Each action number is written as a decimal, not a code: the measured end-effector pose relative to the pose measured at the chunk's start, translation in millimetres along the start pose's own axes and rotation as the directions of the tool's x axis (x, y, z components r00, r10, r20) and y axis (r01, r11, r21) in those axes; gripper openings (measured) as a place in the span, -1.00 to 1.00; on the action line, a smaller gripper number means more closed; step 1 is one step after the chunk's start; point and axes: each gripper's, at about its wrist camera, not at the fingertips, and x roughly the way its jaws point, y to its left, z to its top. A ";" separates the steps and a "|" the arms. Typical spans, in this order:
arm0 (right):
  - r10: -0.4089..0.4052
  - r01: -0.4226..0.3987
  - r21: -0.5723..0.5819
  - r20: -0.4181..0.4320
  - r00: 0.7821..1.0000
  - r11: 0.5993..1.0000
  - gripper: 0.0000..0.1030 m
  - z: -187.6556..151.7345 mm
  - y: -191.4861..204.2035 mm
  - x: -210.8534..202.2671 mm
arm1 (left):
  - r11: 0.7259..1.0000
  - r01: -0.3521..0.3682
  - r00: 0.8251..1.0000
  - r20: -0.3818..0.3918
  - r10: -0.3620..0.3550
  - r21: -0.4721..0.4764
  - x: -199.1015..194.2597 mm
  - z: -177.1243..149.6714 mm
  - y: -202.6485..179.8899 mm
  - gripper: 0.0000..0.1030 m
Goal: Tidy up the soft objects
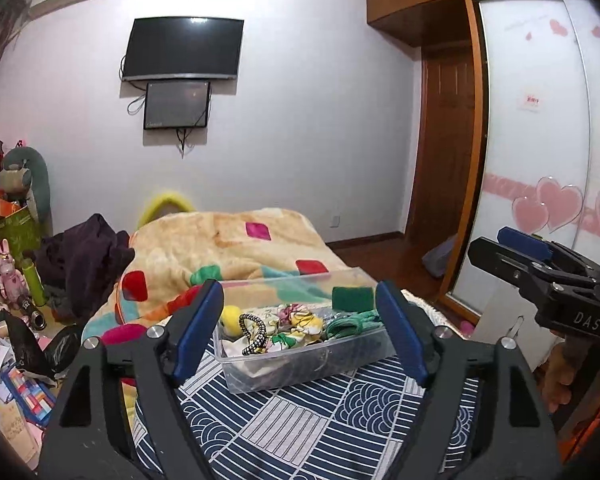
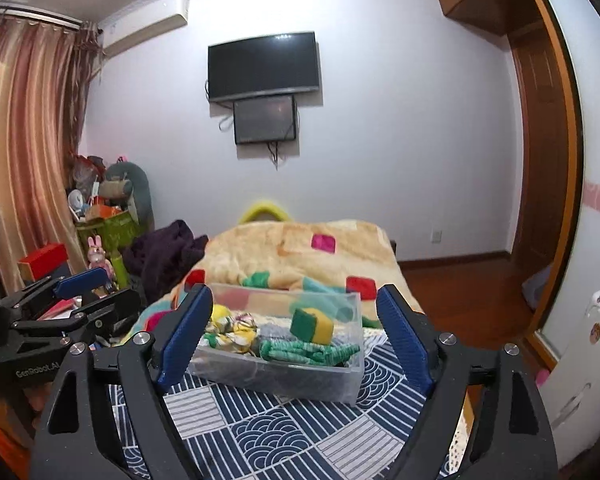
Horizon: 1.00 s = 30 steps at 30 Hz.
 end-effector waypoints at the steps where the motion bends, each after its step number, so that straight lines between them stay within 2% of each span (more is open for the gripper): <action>1: 0.001 -0.001 -0.001 0.009 1.000 1.000 0.61 0.9 0.9 -2.1 | 1.000 -0.002 1.000 0.009 0.002 0.001 -3.4 1.0 -0.4 0.57; 5: -0.003 0.003 -0.007 0.041 0.999 1.000 0.70 3.7 4.9 -8.7 | 1.000 -0.018 0.999 0.047 0.017 0.011 -16.9 5.4 -2.9 0.63; 8: -0.001 0.001 -0.002 0.065 0.998 1.000 0.78 6.7 6.8 -11.9 | 1.000 -0.029 0.997 0.075 0.028 0.009 -25.9 8.0 -5.0 0.81; 12: -0.014 0.014 0.000 0.096 0.995 1.000 0.99 5.4 8.7 -18.9 | 0.999 -0.048 0.994 0.103 0.046 0.020 -32.3 10.6 -7.0 0.94; 30: -0.014 0.014 0.001 0.116 0.993 1.000 1.00 1.6 13.9 -27.1 | 0.998 -0.054 0.992 0.117 0.051 0.022 -35.9 7.2 -9.9 0.99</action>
